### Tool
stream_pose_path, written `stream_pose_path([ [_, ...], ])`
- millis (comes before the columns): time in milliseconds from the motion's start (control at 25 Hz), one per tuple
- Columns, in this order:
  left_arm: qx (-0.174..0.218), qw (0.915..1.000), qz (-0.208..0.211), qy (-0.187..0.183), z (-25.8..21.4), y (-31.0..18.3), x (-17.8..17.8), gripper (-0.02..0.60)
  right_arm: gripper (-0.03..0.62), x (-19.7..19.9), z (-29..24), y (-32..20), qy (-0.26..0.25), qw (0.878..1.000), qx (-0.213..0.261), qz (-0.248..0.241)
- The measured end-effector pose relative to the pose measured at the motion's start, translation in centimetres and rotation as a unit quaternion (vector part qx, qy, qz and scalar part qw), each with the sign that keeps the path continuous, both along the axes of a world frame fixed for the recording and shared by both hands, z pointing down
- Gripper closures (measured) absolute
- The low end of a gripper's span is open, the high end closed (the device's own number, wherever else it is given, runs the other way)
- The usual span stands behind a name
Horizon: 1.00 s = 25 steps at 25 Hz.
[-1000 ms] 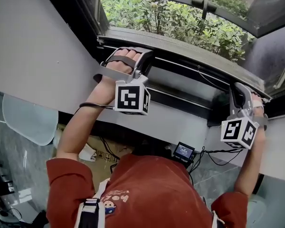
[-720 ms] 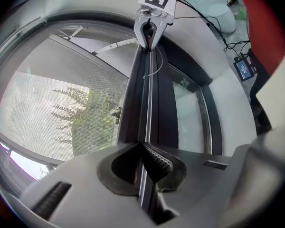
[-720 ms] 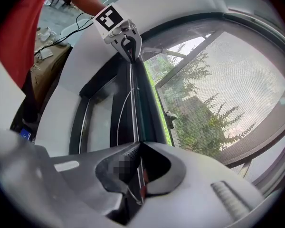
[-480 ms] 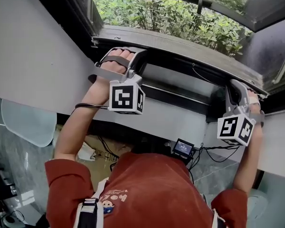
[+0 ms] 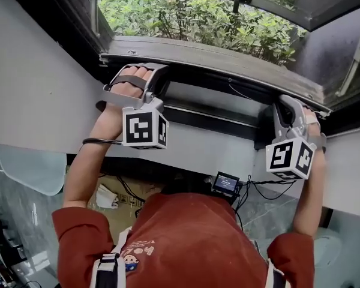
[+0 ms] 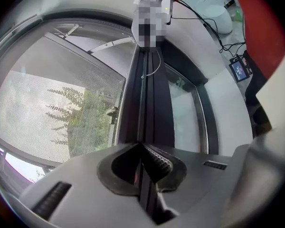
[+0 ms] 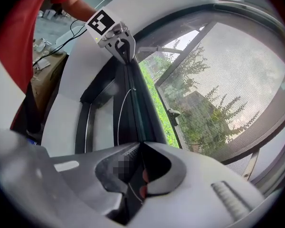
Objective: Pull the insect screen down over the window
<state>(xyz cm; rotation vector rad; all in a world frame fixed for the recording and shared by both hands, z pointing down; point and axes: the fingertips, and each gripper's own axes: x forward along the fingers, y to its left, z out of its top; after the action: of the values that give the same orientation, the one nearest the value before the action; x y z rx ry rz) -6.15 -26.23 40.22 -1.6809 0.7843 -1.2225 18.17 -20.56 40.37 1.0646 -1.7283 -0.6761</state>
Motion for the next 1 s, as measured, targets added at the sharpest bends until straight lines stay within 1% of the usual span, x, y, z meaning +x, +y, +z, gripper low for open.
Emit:
stream_pose_path([
  [120,-0.006,0.9999,0.003,0.008,0.0,-0.1,-0.1,0.563,0.562,0.0,-0.1,-0.4,-0.002,1.000,0.007,-0.007],
  [360,-0.017,0.9997,0.009,0.018,-0.2,-0.2,0.3,0.561,0.554,0.5,-0.4,-0.5,-0.031,0.999,0.013,-0.016],
  [480,-0.005,0.9997,0.000,0.023,-0.4,-0.2,0.3,0.560,0.551,0.5,-0.5,-0.5,-0.046,0.998,0.031,-0.010],
  [560,0.003,0.9995,-0.005,0.031,-0.2,-0.1,0.4,0.560,0.551,0.7,-0.3,-0.4,-0.042,0.998,0.037,-0.008],
  [680,0.010,0.9988,0.002,0.047,-0.1,-0.2,1.1,0.560,0.550,1.3,-0.2,-0.2,-0.028,0.998,0.049,-0.004],
  [880,0.012,0.9976,0.011,0.067,-0.4,-0.2,0.5,0.560,0.541,0.7,-0.7,-0.5,-0.042,0.997,0.064,0.001],
  [920,0.012,0.9974,0.012,0.070,-0.6,-0.2,0.5,0.553,0.537,0.7,-1.0,-0.7,-0.044,0.997,0.068,0.001],
  [960,0.011,0.9972,0.012,0.073,-0.8,-0.2,0.6,0.534,0.537,0.7,-1.2,-0.8,-0.045,0.997,0.068,0.003],
  [1000,0.007,0.9971,0.010,0.075,-0.9,-0.3,0.6,0.518,0.542,0.8,-1.3,-0.9,-0.045,0.997,0.060,0.006],
])
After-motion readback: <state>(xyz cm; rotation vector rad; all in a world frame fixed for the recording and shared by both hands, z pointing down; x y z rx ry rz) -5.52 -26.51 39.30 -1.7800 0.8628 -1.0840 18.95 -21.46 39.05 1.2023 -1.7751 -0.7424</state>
